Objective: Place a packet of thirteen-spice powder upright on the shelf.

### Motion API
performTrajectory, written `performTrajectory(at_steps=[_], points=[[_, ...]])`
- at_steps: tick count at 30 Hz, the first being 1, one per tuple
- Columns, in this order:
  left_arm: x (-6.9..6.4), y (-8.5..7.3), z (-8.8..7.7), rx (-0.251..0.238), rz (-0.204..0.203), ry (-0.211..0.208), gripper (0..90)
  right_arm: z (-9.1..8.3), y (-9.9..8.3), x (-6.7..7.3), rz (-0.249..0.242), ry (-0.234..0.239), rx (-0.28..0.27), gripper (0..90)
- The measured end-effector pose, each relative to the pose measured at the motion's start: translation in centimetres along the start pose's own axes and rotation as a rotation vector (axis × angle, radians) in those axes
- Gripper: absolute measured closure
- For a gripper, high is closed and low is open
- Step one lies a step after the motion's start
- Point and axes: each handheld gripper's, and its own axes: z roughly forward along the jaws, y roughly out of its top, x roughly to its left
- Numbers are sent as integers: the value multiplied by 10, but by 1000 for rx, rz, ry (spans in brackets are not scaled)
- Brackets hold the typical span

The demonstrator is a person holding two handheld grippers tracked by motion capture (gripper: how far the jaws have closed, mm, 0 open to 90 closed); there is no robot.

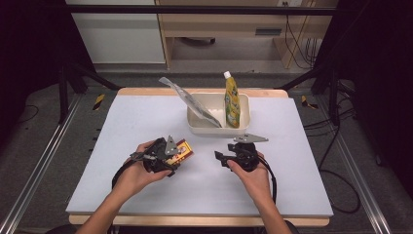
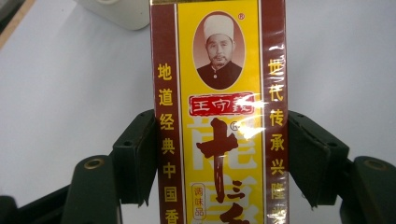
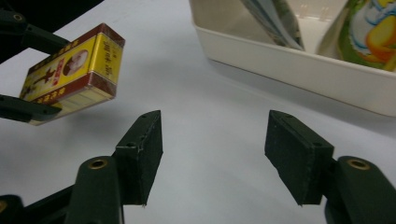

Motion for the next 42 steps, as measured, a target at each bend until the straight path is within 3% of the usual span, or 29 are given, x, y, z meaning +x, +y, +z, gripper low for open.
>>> performTrajectory(at_steps=[9,14,19,37,42], points=[[-10,4,1,-51,42,26,322,5,1,10,8,77,-6,419],[-16,7,1,-71,74,44,322,6,2,12,51,168,-37,421],[-20,8,3,-73,97,48,323,10,4,17,73,223,-39,404],[-34,13,3,-135,140,55,322,41,11,20,121,340,37,394],[-34,13,2,-148,140,60,322,47,12,25,121,386,54,448]])
